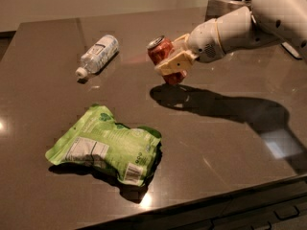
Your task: Place coke can upright
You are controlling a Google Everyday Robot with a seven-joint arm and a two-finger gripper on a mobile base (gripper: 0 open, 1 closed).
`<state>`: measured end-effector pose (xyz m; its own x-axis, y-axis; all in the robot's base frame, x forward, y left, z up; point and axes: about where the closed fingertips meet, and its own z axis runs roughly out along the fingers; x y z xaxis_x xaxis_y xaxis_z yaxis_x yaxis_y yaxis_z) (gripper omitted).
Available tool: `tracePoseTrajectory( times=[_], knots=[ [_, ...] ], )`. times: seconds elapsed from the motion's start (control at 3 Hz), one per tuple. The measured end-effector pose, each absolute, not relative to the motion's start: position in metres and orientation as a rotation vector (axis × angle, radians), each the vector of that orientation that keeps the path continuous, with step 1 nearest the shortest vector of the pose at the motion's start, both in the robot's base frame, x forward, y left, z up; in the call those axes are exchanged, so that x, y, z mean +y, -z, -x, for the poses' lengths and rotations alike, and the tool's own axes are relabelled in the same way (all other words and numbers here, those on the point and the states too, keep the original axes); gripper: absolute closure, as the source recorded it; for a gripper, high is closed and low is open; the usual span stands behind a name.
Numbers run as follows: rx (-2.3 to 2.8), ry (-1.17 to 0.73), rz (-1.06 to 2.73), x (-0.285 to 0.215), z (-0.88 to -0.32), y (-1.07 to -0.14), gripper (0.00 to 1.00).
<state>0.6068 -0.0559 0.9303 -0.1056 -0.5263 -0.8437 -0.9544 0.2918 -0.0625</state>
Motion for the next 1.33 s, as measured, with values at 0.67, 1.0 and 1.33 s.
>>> tracePoseTrajectory(
  times=[0.67,1.0,1.33],
  knots=[
    [1.572,-0.756,1.245,-0.033,-0.604,-0.917,1.00],
    [1.493,-0.775,1.189,-0.020,-0.607,-0.913,1.00],
    [1.467,-0.778,1.153,-0.016,-0.613,-0.909,1.00]
  ],
)
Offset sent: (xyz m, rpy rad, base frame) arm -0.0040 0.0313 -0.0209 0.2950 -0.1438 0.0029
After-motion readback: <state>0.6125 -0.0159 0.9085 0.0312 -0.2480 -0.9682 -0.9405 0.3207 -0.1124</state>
